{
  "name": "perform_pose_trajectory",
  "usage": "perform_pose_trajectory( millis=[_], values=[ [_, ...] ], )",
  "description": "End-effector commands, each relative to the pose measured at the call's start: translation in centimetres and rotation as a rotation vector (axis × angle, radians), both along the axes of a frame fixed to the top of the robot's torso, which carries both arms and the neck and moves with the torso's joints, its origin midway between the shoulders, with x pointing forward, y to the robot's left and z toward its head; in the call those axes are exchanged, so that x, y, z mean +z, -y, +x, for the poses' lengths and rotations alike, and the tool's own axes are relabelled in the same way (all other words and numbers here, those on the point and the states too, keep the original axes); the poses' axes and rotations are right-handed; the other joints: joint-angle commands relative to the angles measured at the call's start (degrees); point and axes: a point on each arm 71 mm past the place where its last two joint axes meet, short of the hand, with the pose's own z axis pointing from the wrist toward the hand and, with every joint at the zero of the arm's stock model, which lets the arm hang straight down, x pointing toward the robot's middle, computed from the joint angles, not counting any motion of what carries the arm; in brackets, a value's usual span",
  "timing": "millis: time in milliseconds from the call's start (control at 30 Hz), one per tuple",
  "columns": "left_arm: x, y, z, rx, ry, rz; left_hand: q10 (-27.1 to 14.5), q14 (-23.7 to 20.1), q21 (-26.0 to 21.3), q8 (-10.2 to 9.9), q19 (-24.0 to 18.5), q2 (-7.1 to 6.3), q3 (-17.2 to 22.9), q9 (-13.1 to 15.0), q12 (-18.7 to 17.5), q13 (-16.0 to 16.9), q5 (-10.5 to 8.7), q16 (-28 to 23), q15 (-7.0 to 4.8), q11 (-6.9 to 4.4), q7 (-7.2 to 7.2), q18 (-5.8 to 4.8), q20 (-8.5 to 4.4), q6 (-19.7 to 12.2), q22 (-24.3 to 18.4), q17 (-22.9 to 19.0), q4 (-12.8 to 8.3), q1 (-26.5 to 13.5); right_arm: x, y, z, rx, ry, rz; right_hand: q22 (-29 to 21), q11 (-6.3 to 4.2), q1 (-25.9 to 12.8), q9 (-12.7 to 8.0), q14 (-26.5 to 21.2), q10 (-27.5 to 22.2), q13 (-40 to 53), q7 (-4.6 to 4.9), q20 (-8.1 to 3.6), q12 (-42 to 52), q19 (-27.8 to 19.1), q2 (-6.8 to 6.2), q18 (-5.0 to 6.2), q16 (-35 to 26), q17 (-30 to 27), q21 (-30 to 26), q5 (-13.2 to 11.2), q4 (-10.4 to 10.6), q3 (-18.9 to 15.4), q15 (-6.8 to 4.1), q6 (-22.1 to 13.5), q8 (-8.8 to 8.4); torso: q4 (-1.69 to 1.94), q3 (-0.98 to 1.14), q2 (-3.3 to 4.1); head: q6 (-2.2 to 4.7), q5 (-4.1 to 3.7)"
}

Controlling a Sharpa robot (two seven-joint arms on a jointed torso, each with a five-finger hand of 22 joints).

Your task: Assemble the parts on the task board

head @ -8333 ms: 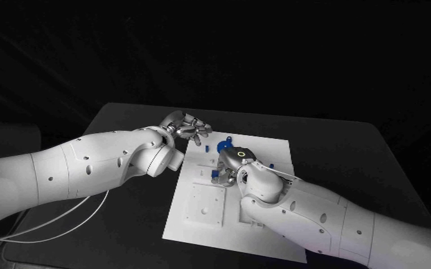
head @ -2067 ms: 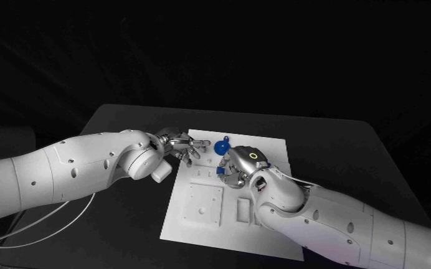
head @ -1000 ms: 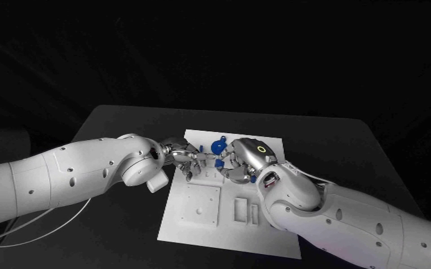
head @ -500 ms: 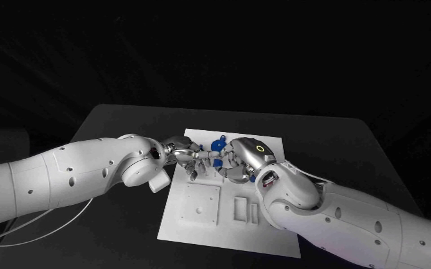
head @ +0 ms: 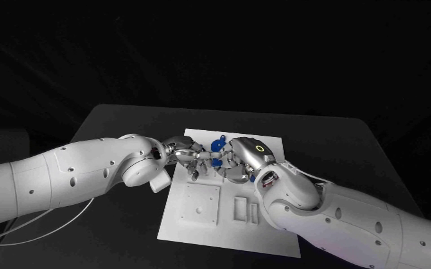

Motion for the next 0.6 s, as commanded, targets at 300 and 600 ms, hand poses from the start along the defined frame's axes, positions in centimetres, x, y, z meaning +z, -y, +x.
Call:
perform_pose_trajectory(
  millis=[300, 600],
  values=[
    [0.11, 0.36, -0.13, -0.030, -0.003, -0.023, -0.3, -0.5, -0.3, 0.0, -0.3, 2.28, -0.5, -0.8, -0.3, -0.1, 2.85, 0.4, -0.18, -0.06, -0.22, -0.05, 0.17, -0.3, 1.2, -0.1, -2.2, 1.5, 0.09, -0.19, -0.16, 0.016, 0.005, 0.009, 4.1, -0.05, 0.4, 0.1, 0.2, 0.4, 0.1, -0.07, -0.40, 0.1, 0.4, -0.38, -0.45, -0.2, 0.1, 0.2, 0.2, 0.3, 0.0, -0.34, 0.4, 0.14, 0.05, -0.04, -0.01, -0.04, -0.20],
    [0.09, 0.57, -0.28, -0.055, -0.023, -0.041, -0.8, -1.1, -0.4, -1.3, -0.6, 1.94, 0.4, -2.3, -1.5, -0.7, 13.78, 0.7, -0.21, 0.06, -0.37, -0.26, 0.11, -0.3, 1.2, -0.1, -2.7, 3.2, 0.07, -0.22, -0.12, 0.017, 0.004, 0.013, 4.1, -0.05, 0.4, 0.1, 0.2, 0.4, 0.1, -0.07, -0.40, 0.1, 0.4, -0.38, -0.45, -0.2, 0.1, 0.2, 0.2, 0.3, 0.0, -0.34, 0.4, 0.14, 0.03, -0.05, -0.01, -0.20, -0.14]
  ],
)
